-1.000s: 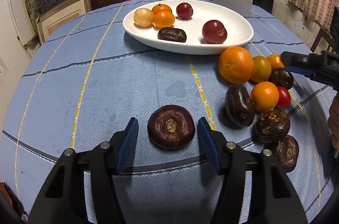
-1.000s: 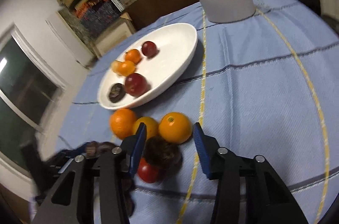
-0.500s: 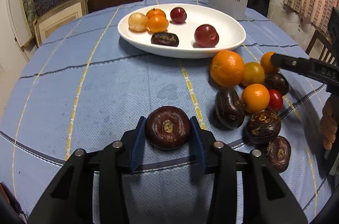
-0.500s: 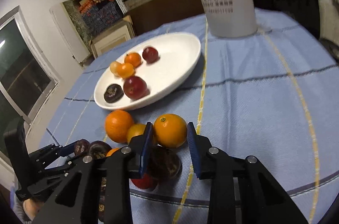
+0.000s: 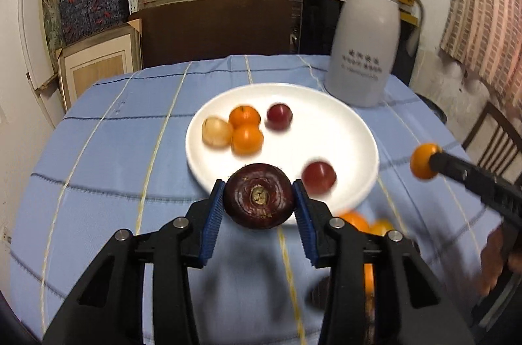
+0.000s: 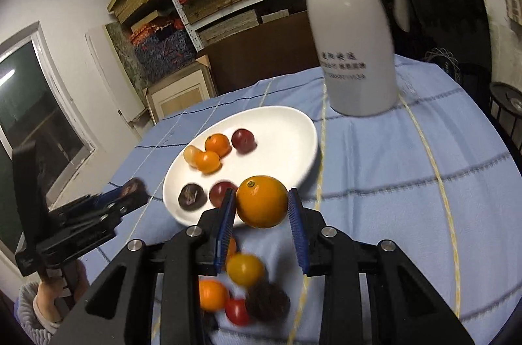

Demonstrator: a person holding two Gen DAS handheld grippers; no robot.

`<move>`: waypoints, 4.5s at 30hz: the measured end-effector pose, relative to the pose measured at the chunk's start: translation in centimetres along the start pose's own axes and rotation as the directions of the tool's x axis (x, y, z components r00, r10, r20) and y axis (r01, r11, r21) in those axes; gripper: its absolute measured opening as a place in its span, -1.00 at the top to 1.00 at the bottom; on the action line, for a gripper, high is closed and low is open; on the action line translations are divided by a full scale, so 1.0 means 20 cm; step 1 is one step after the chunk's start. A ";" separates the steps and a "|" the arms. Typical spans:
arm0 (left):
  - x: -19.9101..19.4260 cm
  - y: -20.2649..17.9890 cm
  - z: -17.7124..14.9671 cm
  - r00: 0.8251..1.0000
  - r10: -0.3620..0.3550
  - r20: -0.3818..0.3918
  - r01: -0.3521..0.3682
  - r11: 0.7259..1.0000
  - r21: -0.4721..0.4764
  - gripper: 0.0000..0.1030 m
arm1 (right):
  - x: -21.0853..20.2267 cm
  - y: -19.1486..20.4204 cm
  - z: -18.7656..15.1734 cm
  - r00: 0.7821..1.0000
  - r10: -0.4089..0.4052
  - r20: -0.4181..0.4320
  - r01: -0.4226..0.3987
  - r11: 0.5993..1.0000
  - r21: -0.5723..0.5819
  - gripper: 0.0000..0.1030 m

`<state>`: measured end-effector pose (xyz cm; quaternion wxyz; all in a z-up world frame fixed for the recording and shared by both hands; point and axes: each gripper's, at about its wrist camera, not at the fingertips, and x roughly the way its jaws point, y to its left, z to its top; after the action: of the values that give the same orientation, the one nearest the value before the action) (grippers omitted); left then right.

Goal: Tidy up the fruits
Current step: 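Place both held fruits on the white plate and open both tools, then move the left tool to another dark brown fruit while the right tool approaches a yellow tangerine, then carry a dark brown fruit to the plate with the left tool while the right tool carries another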

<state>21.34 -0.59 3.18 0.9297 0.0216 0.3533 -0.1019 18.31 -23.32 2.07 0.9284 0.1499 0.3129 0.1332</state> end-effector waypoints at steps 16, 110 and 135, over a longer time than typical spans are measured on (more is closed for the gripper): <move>0.30 0.12 0.08 0.999 0.020 -0.043 -0.023 0.998 -0.064 -0.29 | 0.32 0.11 0.07 0.997 -0.034 -0.064 0.031 0.998 -0.052 0.22; -0.04 -0.15 -0.52 0.993 -0.034 -0.115 0.052 0.986 0.160 0.21 | -0.03 0.07 -0.41 0.990 -0.093 -0.106 0.075 0.984 -0.164 0.56; 0.29 -0.08 0.08 0.994 -0.092 -0.055 0.092 0.996 -0.015 0.21 | 0.23 0.12 0.07 0.993 0.088 -0.072 -0.087 0.996 0.013 0.57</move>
<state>26.32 -3.28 0.66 0.9139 0.0026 0.3804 -0.1417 22.31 -19.77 1.50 0.9088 0.1630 0.3404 0.1776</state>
